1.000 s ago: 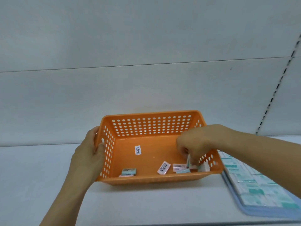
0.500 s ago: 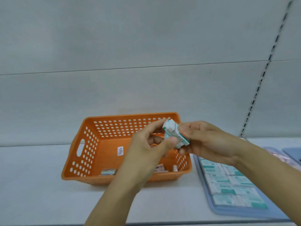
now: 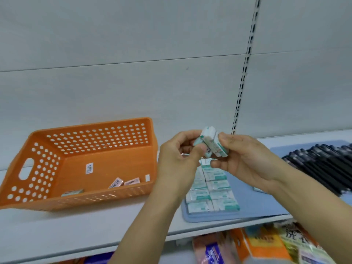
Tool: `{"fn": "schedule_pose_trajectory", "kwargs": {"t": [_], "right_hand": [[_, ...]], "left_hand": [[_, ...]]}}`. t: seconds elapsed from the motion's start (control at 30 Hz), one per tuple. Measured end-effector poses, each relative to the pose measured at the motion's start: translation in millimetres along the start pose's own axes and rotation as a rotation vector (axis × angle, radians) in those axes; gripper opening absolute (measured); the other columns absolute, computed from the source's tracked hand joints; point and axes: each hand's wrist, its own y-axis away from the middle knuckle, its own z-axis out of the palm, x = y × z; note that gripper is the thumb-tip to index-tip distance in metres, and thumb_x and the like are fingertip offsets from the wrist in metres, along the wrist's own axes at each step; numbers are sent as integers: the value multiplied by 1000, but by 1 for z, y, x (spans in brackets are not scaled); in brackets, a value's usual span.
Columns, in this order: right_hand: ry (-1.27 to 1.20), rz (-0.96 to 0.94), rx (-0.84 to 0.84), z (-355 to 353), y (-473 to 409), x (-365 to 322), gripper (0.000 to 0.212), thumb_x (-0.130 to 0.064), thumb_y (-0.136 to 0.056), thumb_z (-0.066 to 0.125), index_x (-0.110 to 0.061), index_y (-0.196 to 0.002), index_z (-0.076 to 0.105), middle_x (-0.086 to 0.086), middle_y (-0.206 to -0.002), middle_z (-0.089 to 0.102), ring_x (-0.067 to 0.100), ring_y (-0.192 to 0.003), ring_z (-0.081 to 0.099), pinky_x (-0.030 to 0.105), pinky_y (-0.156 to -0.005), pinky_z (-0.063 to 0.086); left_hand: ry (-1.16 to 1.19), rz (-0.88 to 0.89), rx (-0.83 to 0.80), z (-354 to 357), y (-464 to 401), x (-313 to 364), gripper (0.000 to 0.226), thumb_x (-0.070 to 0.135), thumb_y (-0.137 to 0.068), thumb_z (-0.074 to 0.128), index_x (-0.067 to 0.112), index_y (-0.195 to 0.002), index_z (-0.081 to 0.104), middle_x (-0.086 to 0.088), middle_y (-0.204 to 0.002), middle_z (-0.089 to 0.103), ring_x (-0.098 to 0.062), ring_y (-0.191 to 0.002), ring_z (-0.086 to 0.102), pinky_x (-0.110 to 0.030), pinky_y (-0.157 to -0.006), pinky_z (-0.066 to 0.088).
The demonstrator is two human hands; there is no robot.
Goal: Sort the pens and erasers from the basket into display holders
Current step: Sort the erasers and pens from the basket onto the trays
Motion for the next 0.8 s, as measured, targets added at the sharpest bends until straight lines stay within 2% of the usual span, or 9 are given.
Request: {"fn": "schedule_pose_trajectory", "kwargs": {"t": [0.07,0.13,0.23,0.3,0.4,0.47,0.57,0.67,0.8], "right_hand": [[48,9,115,-13,6,3,29,-23,-93,51,-1,-103,67,11,-91,67,15,-77,62,26,-60,53],[275,60,218,-30,14,9,24,-23,-97,52,-3,-102,64,8,-80,60,12,-64,55,24,-51,44],[659,222,204,-46,25,26,17,-25,-95,59,-9,-96,65,4,-65,50,14,-55,45,25,-48,37],[778,286,174,-45,28,40,13,-27,-93,62,-15,-92,67,3,-61,56,13,-48,48,26,-48,41],[896,175,225,-40,26,58,4,-30,-93,62,-26,-94,64,0,-86,61,7,-49,53,25,-49,43],[1163,37,256,-42,27,62,3,-36,-93,59,-35,-96,60,-6,-98,54,1,-63,50,19,-58,38],[1295,-60,201,-48,33,62,7,-43,-90,61,-42,-97,59,-13,-100,49,-2,-74,47,15,-64,32],[1329,-22,114,-51,38,61,29,-48,-82,69,-46,-108,56,-20,-103,45,0,-76,52,15,-68,38],[1429,-82,15,-53,42,58,36,-42,-87,66,-42,-121,55,-23,-108,39,1,-81,55,20,-75,48]], "left_hand": [[35,-53,64,6,3,-5,21,10,-93,62,28,-98,70,5,-88,70,-6,-82,65,-22,-77,54],[192,-176,102,8,6,-9,18,10,-96,56,22,-101,68,-2,-92,67,-13,-88,66,-30,-85,56],[514,-375,124,5,11,-12,15,5,-98,50,9,-104,64,-13,-93,66,-20,-82,69,-33,-71,59],[540,-435,129,5,16,-18,15,4,-98,50,7,-104,64,-15,-94,70,-20,-77,70,-28,-62,57],[491,-450,121,6,24,-28,14,3,-97,52,7,-104,63,-16,-98,72,-19,-75,70,-26,-60,56],[453,-437,123,4,27,-33,13,3,-96,54,7,-106,62,-16,-103,71,-20,-78,71,-27,-63,58],[413,-420,121,0,29,-39,13,3,-96,54,8,-105,62,-17,-108,70,-21,-81,72,-29,-67,59],[356,-423,124,-6,30,-46,13,4,-96,54,10,-103,62,-17,-110,68,-21,-84,72,-29,-69,59],[324,-439,120,-10,32,-55,15,1,-96,54,11,-105,61,-13,-110,67,-22,-91,73,-30,-73,59]]}}
